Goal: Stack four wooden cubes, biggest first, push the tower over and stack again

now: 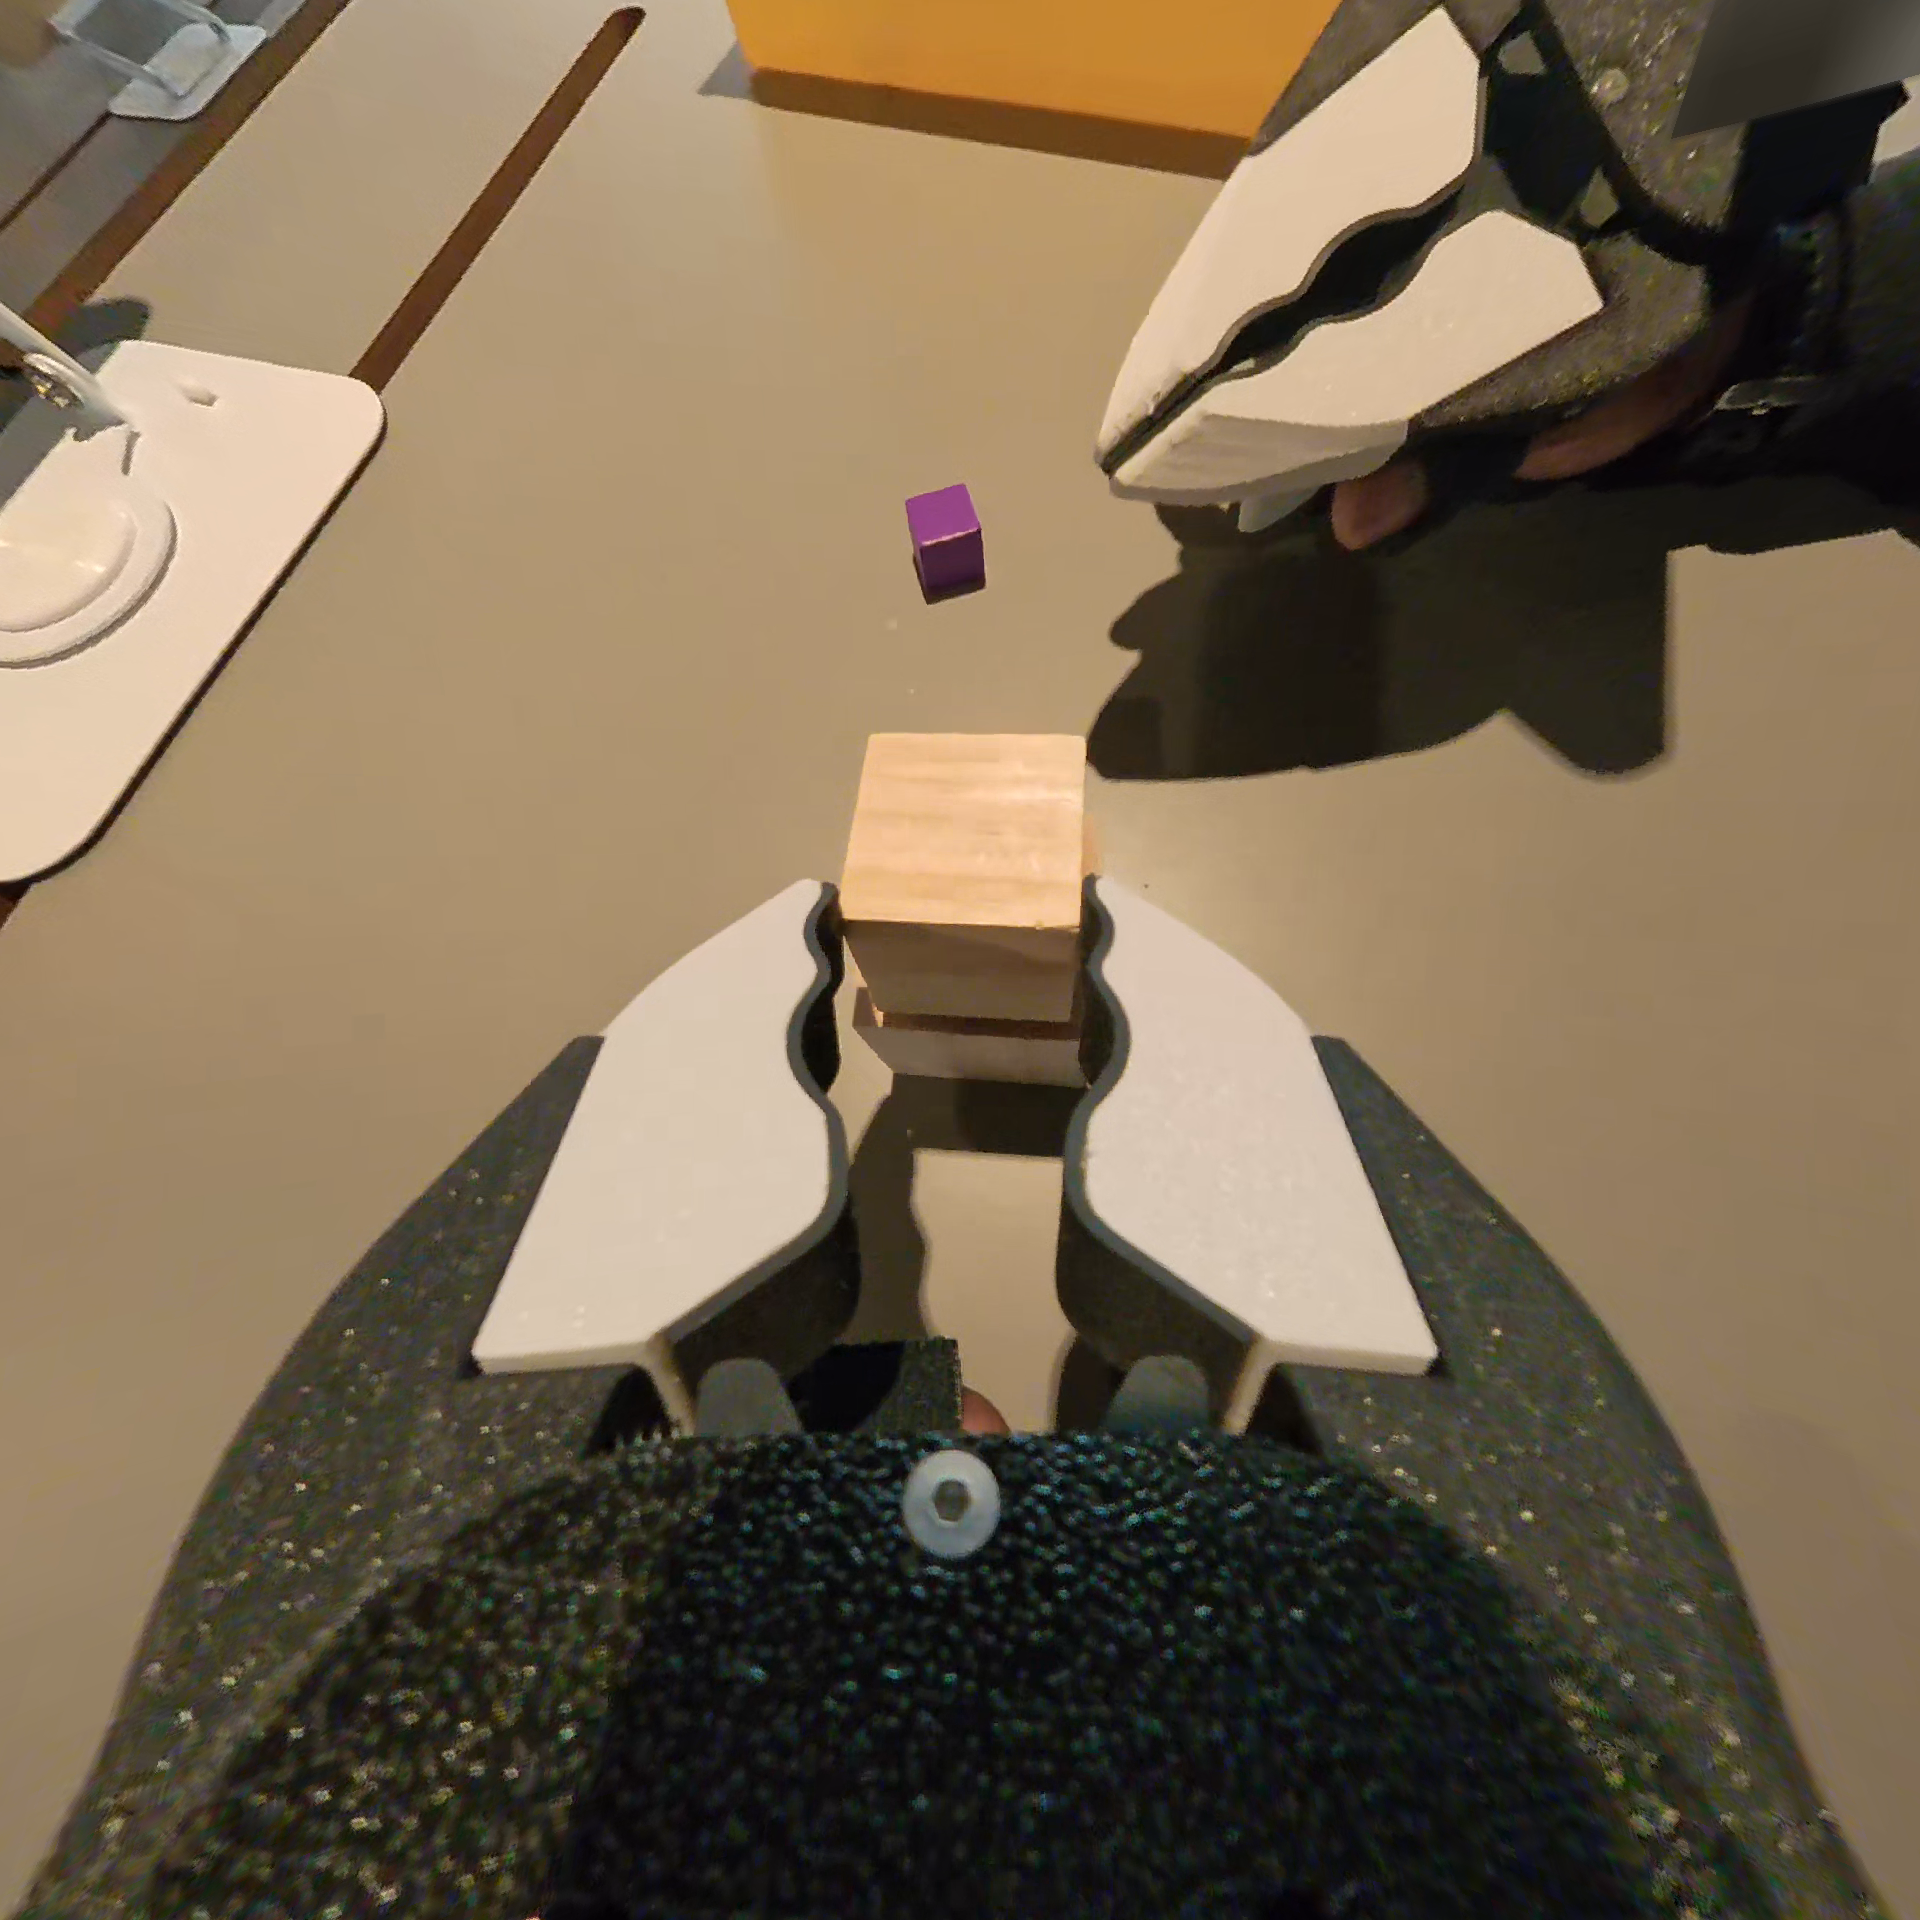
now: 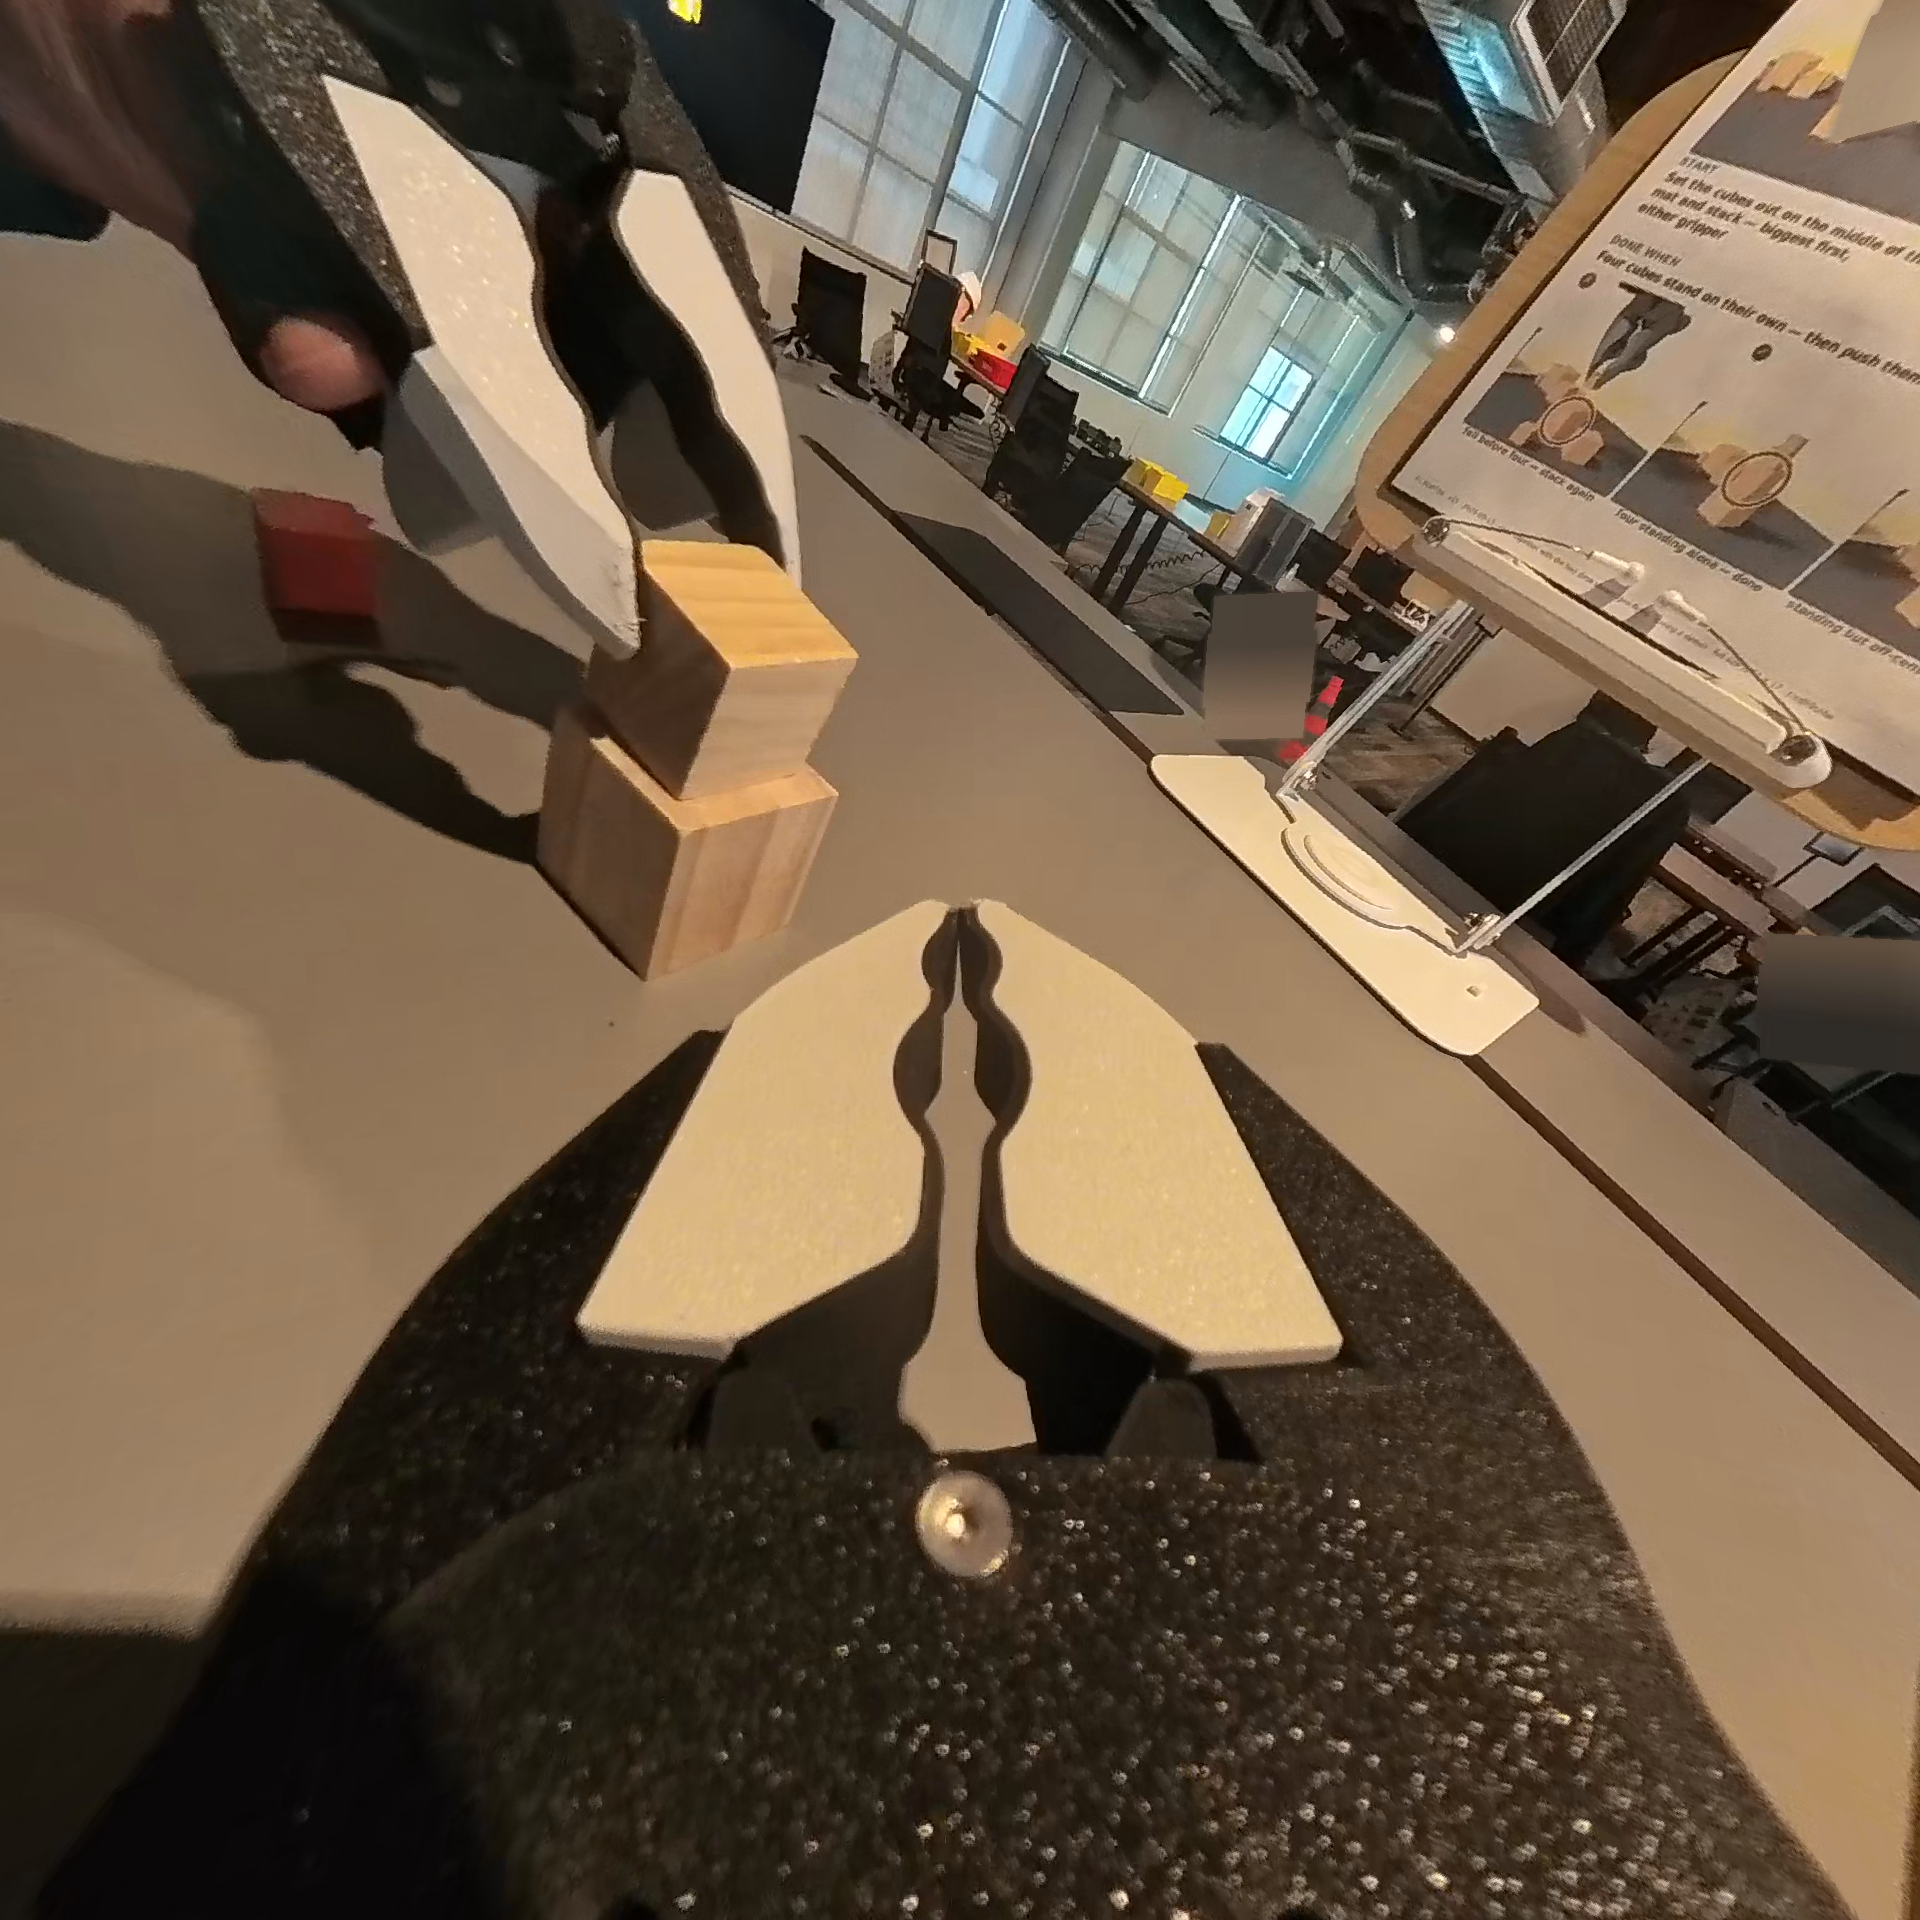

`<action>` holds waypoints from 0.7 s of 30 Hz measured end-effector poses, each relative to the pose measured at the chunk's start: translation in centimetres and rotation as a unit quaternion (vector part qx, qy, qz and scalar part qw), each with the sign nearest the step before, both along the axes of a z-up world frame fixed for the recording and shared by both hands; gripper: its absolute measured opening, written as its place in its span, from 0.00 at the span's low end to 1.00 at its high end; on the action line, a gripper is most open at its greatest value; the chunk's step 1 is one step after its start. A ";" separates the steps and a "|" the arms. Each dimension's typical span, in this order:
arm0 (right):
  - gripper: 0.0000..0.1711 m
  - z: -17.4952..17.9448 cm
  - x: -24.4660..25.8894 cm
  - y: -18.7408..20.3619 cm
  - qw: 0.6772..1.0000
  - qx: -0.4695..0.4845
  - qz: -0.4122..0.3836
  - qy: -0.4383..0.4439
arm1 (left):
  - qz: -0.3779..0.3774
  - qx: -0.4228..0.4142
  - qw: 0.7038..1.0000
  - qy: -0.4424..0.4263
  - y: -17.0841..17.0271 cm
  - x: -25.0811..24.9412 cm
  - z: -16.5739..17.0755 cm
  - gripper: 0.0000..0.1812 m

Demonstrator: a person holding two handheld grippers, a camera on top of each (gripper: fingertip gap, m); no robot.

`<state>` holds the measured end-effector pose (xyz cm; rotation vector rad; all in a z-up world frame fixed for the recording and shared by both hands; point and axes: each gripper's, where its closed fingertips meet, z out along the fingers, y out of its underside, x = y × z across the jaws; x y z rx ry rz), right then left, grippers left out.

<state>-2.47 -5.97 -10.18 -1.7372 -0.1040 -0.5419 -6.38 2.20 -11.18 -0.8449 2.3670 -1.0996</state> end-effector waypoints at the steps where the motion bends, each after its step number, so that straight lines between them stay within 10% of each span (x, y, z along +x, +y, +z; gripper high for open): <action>1: 0.00 0.0 0.0 0.0 1.000 0.000 0.000 0.000 | -0.001 -0.001 1.000 0.000 0.0 0.0 0.0 0.23; 21: 0.00 -0.1 0.0 0.1 1.000 -0.003 0.000 -0.003 | 0.012 -0.014 1.000 -0.006 -0.2 0.2 -0.1 0.24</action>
